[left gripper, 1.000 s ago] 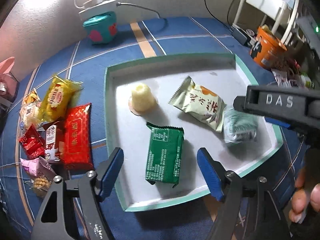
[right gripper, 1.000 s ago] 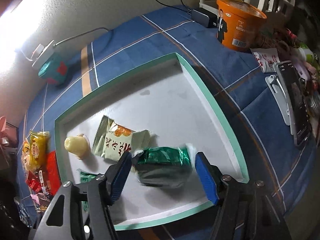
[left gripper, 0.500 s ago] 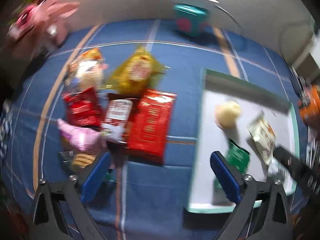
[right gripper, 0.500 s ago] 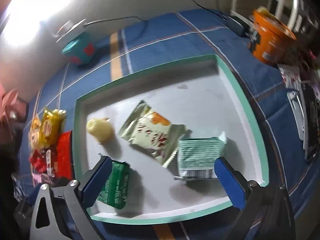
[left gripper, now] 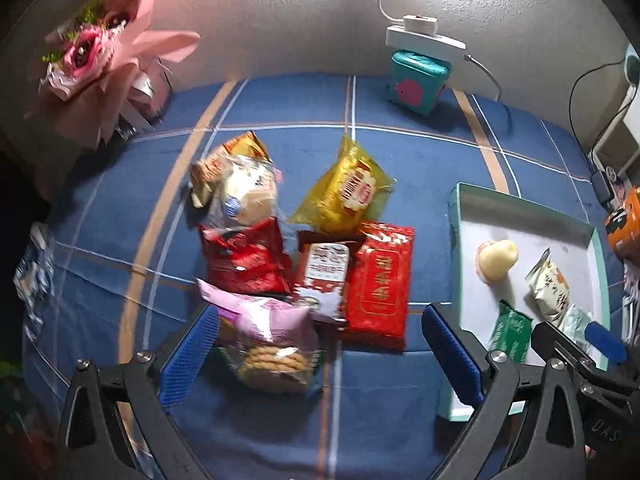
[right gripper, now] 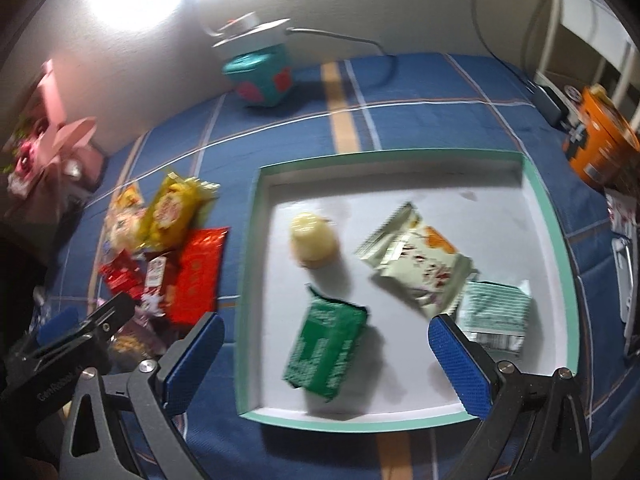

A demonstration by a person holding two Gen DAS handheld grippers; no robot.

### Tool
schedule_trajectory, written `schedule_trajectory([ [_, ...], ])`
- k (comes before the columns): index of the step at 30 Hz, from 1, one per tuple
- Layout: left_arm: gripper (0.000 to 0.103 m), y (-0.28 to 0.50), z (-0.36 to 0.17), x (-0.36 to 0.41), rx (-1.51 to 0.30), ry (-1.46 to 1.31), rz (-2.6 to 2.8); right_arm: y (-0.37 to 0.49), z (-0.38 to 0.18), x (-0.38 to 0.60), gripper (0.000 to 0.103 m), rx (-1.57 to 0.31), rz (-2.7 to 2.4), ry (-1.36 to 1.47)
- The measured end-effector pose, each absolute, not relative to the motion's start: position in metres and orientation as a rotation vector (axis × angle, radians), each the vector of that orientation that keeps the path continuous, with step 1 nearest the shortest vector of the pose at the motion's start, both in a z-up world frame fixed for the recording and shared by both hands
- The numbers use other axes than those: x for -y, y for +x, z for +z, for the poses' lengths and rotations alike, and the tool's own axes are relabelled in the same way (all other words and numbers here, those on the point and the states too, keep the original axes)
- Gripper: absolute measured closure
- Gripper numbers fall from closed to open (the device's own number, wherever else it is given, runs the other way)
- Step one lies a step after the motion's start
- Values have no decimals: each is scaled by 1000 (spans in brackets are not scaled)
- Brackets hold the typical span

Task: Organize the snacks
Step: 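Withdraw both grippers from the tray toward the snack pile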

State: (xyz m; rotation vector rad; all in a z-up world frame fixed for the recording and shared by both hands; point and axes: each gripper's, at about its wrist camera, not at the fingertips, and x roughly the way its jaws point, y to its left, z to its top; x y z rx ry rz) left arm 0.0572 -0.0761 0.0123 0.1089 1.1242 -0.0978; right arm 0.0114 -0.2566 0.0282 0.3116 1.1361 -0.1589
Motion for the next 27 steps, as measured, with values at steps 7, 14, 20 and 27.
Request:
schedule_trajectory([
  [7, 2, 64, 17, 36, -1123, 3, -40, 16, 26, 230, 0, -1144, -101, 265],
  [14, 2, 68, 19, -23, -1112, -136, 104, 21, 22, 203, 0, -1166, -36, 228],
  [20, 2, 71, 5, -49, -1148, -217, 169, 26, 11, 180, 0, -1196, 21, 219],
  [27, 2, 76, -27, -63, -1243, -271, 239, 33, -1, 150, 0, -1207, 94, 206],
])
